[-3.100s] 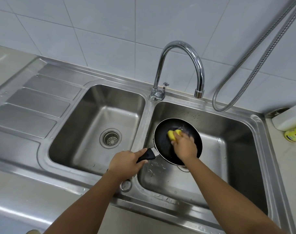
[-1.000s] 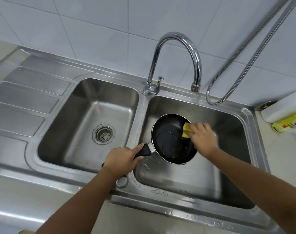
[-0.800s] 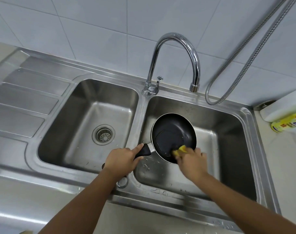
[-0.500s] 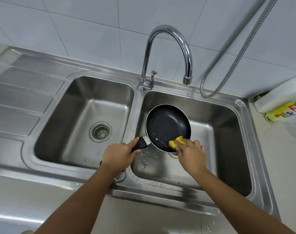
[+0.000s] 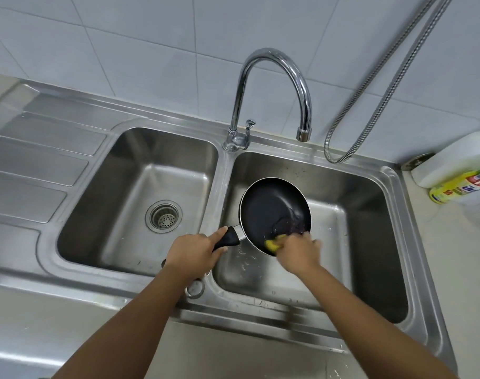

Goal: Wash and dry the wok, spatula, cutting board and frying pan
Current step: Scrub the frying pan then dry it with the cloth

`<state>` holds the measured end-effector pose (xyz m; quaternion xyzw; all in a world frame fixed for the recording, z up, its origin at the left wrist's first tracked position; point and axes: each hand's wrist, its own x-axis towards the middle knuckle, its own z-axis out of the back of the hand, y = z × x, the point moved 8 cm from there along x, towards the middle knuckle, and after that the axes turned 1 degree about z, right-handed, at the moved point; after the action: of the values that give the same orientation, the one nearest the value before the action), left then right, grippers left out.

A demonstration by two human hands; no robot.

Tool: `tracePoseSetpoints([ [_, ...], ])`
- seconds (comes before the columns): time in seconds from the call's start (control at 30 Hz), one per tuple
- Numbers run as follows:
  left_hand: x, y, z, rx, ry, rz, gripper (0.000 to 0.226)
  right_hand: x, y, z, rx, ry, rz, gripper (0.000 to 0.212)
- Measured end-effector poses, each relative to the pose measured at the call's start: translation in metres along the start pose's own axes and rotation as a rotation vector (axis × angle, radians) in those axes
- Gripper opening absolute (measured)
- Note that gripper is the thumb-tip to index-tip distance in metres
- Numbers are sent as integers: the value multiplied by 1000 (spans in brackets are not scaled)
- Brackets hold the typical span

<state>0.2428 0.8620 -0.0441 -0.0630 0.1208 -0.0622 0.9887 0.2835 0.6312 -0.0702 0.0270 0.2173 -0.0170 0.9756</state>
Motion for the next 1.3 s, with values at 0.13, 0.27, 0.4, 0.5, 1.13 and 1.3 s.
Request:
tracePoseSetpoints([
  [0.13, 0, 0, 1, 12, 8, -5, 55, 21, 65, -11, 496, 22, 170, 36],
  [0.27, 3, -2, 0, 35, 29, -25, 55, 65, 61, 15, 277, -118, 144, 59],
  [0.4, 5, -6, -2, 59, 58, -51, 55, 68, 34, -6, 300, -141, -80, 57],
  [0.5, 6, -6, -2, 68, 56, -53, 55, 51, 49, -14, 217, -169, 209, 56],
  [1.13, -15, -36, 21, -148, -98, 99, 54, -4, 7, 49, 195, -339, 439, 24],
  [1.3, -13, -77, 28, -149, -149, 55, 59, -24, -75, 74, 204, -589, 390, 16],
])
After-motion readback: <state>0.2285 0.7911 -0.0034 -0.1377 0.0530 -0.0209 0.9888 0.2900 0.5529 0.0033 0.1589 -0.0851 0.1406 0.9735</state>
